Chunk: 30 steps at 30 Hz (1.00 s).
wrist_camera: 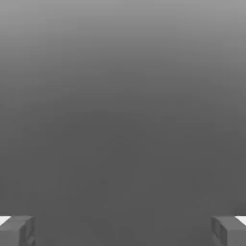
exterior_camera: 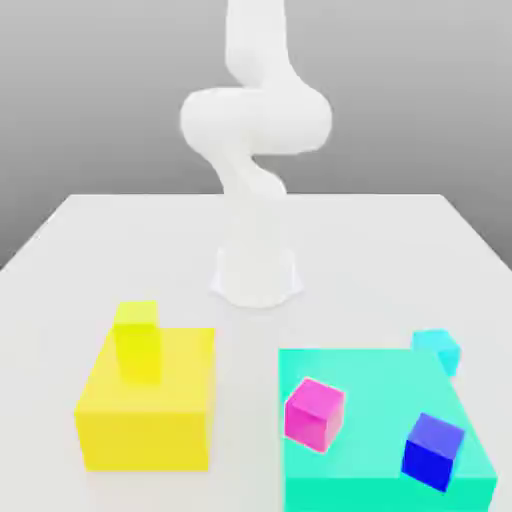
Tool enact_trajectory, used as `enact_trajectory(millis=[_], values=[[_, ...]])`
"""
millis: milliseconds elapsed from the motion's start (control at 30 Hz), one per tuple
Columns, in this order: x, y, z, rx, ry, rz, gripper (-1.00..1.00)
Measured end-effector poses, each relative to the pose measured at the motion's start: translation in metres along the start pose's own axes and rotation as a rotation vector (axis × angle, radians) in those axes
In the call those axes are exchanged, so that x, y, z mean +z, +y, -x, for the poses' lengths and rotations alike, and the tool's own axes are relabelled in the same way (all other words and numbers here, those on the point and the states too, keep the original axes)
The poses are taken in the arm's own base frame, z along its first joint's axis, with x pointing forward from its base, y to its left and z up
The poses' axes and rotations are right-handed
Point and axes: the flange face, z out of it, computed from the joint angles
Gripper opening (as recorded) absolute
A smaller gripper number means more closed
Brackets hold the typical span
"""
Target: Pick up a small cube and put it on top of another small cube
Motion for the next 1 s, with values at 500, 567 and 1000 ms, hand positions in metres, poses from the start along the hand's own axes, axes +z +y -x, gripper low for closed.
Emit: enact_trajectory(millis=[500,567,1000], values=[[0.249,-0.007,0.346,-1.089,-0.599,-0.019,0.0],[0.26,0.015,0.394,-1.236,-0.672,-0.031,0.0],[0.316,0.09,0.502,-1.487,-0.796,-0.056,-1.0]])
